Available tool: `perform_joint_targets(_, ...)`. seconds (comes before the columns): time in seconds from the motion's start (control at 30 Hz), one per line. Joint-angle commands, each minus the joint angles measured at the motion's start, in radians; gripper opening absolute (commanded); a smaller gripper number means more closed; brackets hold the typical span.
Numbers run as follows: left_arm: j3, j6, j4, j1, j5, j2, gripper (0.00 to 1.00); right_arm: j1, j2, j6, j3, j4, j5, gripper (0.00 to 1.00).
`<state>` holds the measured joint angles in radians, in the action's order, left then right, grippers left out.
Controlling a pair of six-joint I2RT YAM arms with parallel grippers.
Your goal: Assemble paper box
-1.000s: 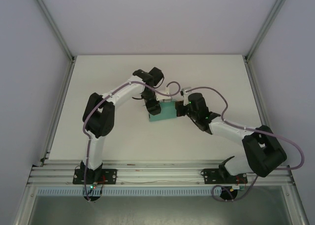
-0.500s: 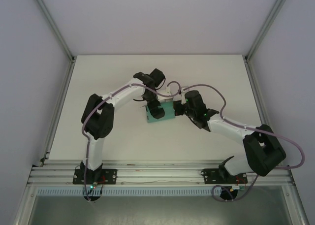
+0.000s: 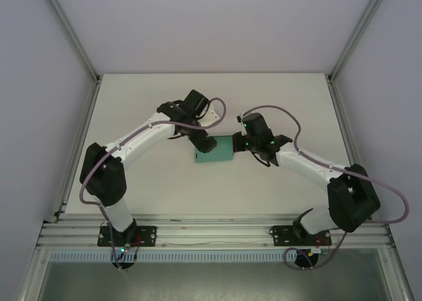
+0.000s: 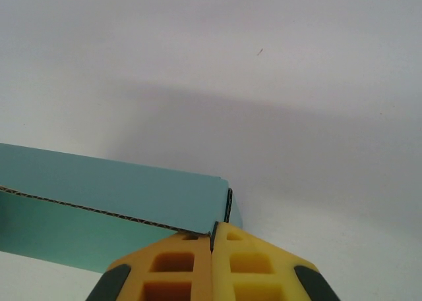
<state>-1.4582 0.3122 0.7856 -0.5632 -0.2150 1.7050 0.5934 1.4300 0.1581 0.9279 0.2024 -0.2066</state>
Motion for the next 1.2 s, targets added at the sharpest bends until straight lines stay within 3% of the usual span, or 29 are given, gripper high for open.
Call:
perform_joint_targets(0.0, 0.087, -0.121, -0.035, -0.006, 0.147, -0.09, 1.0, 0.015, 0.019, 0.018, 0.042, 0.159, 0.012, 0.0)
perform_joint_targets(0.1, 0.152, -0.144, -0.054, -0.006, 0.198, -0.138, 0.95, 0.022, 0.03, 0.009, 0.074, 0.202, 0.01, 0.0)
perform_joint_targets(0.17, 0.168, -0.139, -0.051, -0.006, 0.198, -0.145, 0.84, 0.024, 0.035, 0.003, 0.09, 0.223, 0.015, 0.0)
perform_joint_targets(0.3, 0.17, -0.13, -0.06, -0.004, 0.174, -0.125, 0.74, 0.027, 0.046, 0.006, 0.103, 0.241, 0.011, 0.0)
perform_joint_targets(0.47, 0.141, -0.128, -0.058, -0.004, 0.09, -0.101, 0.45, 0.031, 0.052, 0.008, 0.114, 0.245, 0.019, 0.0)
perform_joint_targets(0.63, 0.14, -0.16, -0.05, -0.006, 0.088, -0.104, 0.15, 0.04, 0.053, 0.014, 0.117, 0.256, 0.035, 0.0)
perform_joint_targets(0.83, 0.09, -0.347, -0.004, -0.006, 0.018, -0.071, 0.11, 0.086, 0.056, 0.037, 0.137, 0.301, 0.105, 0.0)
perform_joint_targets(0.97, 0.036, -0.496, 0.098, -0.005, 0.046, -0.044, 0.08, 0.122, 0.06, 0.08, 0.123, 0.301, 0.148, 0.0)
perform_joint_targets(1.03, 0.015, -0.561, 0.14, 0.0, 0.087, -0.043, 0.11, 0.131, 0.064, 0.107, 0.117, 0.295, 0.155, 0.0)
perform_joint_targets(1.17, -0.048, -0.627, 0.252, 0.033, 0.007, -0.009, 0.05, 0.157, 0.067, 0.122, 0.115, 0.28, 0.162, 0.0)
